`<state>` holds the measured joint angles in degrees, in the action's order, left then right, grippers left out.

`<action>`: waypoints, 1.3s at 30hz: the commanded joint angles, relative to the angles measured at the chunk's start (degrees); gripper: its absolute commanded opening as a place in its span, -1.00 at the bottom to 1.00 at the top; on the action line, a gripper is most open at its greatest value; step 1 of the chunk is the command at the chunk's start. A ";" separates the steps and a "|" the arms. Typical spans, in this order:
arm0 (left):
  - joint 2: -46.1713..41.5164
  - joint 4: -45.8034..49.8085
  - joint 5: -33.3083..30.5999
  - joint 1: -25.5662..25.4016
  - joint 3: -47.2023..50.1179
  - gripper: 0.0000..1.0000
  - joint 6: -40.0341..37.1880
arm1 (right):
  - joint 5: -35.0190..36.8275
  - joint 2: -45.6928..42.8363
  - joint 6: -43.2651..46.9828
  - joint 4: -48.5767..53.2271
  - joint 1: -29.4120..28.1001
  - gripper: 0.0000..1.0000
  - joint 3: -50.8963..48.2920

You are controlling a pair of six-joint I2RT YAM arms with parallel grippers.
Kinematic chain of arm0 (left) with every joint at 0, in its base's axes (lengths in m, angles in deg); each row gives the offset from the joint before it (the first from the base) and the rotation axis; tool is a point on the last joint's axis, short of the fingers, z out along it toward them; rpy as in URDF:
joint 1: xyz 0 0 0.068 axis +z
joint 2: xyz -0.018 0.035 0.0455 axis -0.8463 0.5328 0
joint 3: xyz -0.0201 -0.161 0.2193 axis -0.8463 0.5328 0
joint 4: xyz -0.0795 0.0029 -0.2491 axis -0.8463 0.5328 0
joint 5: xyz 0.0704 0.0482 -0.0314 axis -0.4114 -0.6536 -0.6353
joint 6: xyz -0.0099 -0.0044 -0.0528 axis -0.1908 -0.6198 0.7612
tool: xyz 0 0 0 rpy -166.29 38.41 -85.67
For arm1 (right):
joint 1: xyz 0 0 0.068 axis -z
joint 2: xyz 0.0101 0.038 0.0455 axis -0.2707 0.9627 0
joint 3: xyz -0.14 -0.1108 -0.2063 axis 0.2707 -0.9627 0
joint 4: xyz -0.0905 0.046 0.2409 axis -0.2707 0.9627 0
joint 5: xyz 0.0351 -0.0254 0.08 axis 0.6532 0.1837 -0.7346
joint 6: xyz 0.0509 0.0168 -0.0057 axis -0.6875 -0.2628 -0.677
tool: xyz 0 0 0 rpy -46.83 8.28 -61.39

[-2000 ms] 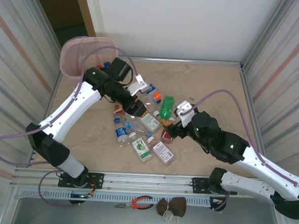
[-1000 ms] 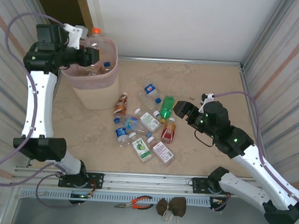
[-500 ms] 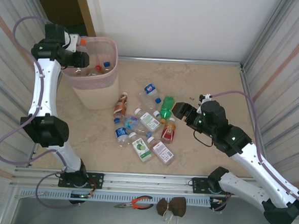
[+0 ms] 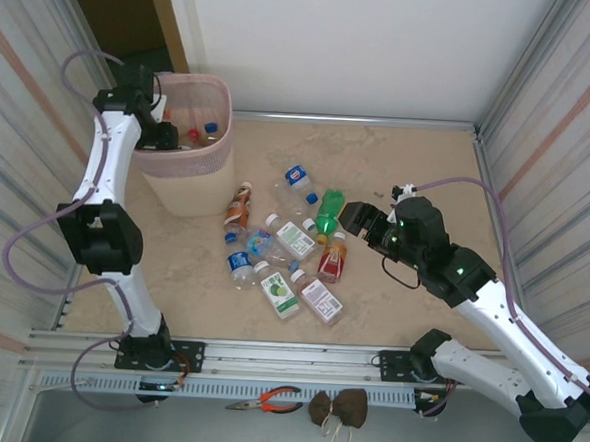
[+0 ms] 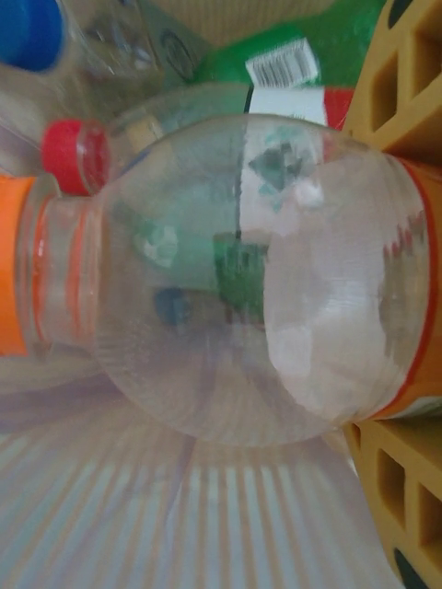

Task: Put the plastic bottles in the bin

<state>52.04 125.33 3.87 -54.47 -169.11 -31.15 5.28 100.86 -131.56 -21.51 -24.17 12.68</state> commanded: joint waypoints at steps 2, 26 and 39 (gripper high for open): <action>1.41 1.58 -1.52 -0.45 1.31 0.16 1.33 | 0.21 -0.34 1.28 0.86 0.59 0.62 1.44; -8.80 -0.97 8.71 -0.55 0.19 0.66 4.04 | 0.33 0.35 5.08 2.01 1.79 0.65 2.80; -19.27 -3.77 19.25 -0.50 4.47 0.63 5.18 | -2.76 8.33 8.33 2.98 4.18 0.67 4.57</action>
<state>36.79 122.93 18.53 -55.26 -166.29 -27.24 4.37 107.15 -125.48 -18.91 -20.59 16.09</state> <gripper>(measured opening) 0.816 0.836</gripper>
